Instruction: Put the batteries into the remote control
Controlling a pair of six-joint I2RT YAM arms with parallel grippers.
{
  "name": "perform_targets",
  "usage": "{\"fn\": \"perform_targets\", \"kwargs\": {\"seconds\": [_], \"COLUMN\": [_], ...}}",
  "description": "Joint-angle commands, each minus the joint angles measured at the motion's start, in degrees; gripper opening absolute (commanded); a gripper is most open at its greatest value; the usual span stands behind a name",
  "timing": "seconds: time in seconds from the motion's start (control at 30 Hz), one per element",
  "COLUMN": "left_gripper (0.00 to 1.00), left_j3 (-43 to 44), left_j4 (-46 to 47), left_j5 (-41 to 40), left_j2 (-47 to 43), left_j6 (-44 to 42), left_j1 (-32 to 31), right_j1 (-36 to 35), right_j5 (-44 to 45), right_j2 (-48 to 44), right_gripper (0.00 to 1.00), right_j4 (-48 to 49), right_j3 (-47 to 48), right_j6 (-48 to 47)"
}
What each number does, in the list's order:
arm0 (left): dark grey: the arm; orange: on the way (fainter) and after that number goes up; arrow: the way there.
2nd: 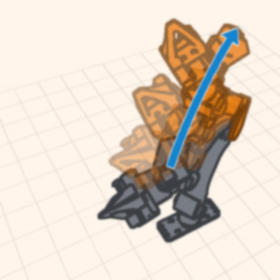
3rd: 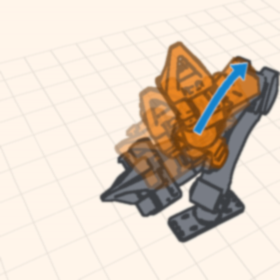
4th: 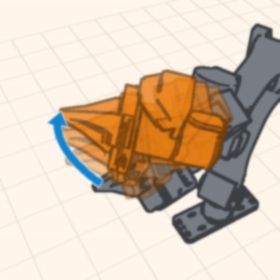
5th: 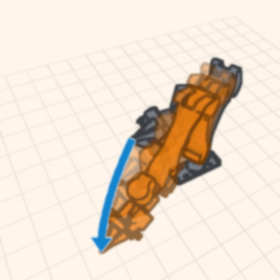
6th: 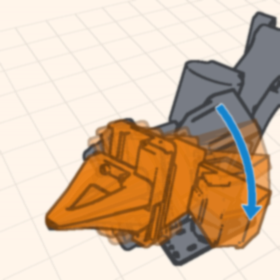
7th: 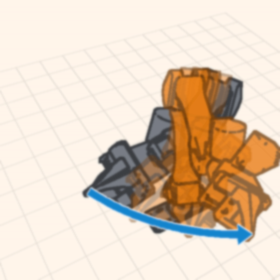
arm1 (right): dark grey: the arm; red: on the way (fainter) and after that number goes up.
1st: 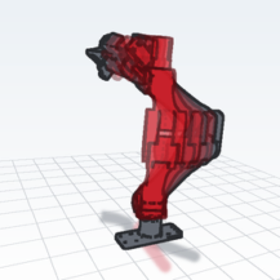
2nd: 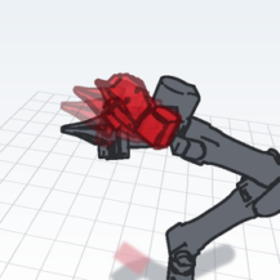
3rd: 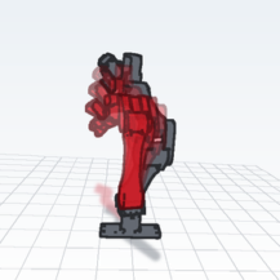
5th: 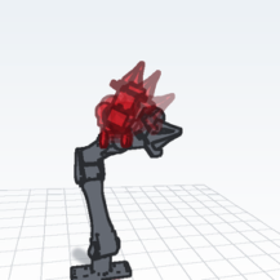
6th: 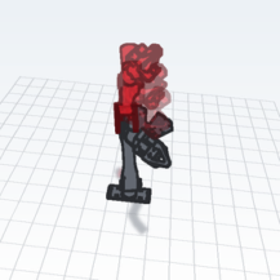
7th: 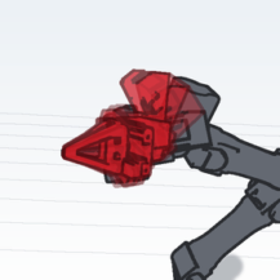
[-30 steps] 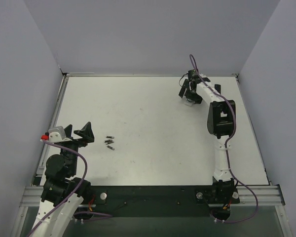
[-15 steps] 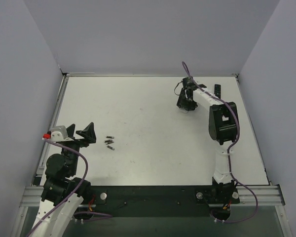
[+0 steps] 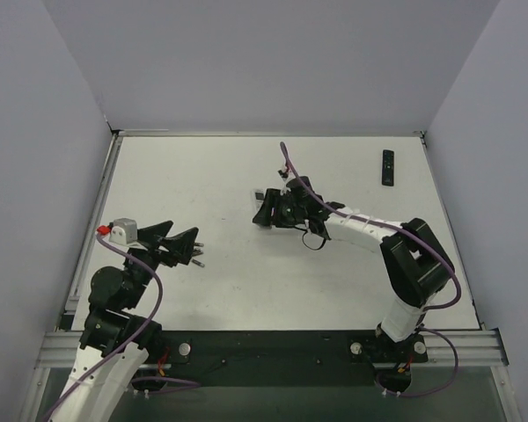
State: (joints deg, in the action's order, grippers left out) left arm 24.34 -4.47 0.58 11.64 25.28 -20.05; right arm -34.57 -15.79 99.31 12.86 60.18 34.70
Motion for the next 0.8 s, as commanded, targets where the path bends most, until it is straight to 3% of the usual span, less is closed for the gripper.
{"fn": "perform_targets", "kwargs": {"seconds": [0.0, 0.13, 0.4, 0.63, 0.77], "left_gripper": [0.95, 0.97, 0.97, 0.97, 0.97], "left_j3": [-1.31, -3.07, -4.56, -6.40, -9.48], "left_j4": [6.75, 10.00, 8.78, 13.25, 20.27], "left_j5": [9.78, 12.43, 10.23, 15.23, 19.36], "left_j2": [2.59, 5.15, 5.06, 7.52, 9.10], "left_j6": [5.04, 9.69, 12.25, 17.34, 23.22], "left_j1": [0.01, 0.01, 0.19, 3.35, 8.53], "right_j1": [-3.39, -7.00, -11.31, -12.81, -13.51], "right_j5": [-9.25, -13.12, -23.84, -25.86, -27.36], "right_j2": [-3.68, -5.09, -5.27, -5.00, -5.18], "right_gripper": [0.11, 0.11, 0.11, 0.11, 0.11], "right_j4": [19.88, 27.11, 43.80, 46.11, 47.43], "right_j3": [-4.97, -7.71, -10.09, -9.73, -9.82], "right_j6": [3.53, 3.88, 9.68, 11.09, 11.62]}}
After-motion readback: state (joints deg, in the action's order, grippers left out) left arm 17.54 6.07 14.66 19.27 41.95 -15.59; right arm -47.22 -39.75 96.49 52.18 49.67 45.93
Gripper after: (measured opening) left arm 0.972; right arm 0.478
